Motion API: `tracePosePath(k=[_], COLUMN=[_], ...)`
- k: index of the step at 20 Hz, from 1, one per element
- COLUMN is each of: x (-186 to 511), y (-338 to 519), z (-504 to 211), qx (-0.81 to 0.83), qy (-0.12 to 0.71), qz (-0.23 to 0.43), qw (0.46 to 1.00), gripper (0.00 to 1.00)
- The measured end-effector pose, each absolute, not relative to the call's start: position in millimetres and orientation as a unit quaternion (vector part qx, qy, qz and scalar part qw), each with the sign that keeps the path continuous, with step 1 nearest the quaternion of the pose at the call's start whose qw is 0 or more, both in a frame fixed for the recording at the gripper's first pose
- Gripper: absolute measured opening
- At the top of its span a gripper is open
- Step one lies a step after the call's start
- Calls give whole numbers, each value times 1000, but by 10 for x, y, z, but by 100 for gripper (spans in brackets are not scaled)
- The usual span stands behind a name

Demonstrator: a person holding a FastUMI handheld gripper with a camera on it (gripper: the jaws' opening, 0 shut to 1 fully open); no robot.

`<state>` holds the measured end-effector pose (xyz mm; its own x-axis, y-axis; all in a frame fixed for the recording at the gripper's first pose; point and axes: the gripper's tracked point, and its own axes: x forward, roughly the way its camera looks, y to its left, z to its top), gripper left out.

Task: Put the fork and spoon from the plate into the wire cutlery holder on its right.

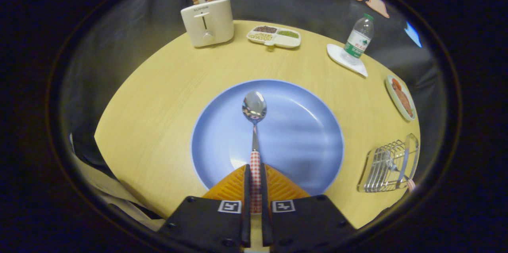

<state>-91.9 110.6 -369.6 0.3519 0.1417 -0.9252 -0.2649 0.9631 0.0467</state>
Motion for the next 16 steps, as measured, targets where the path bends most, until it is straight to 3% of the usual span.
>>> tracePosePath(k=[1, 16], x=[-942, -768], y=[1116, -96], z=[-3680, -2627], qx=[-38, -99], qy=[560, 583], qz=[127, 165], qw=[817, 789], gripper=[9, 9])
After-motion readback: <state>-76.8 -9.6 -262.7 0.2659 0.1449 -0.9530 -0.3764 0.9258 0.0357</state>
